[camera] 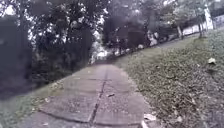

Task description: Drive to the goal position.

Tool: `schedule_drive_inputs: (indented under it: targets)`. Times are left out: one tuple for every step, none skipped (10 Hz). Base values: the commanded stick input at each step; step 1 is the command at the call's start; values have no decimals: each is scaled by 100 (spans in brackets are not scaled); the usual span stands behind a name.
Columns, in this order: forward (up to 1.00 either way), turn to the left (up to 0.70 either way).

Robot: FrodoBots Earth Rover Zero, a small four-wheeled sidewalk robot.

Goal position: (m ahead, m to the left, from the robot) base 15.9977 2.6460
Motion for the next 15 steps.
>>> schedule_drive_inputs:
  targets:
    - [85, 0]
    - [85, 0]
    - [85, 0]
    - [85, 0]
    - [85, 0]
    - [85, 0]
    - [85, 0]
    - [85, 0]
    - [85, 0]
    - [85, 0]
    - [85, 0]
    - [85, 0]
    - [85, 0]
    - [85, 0]
    - [85, 0]
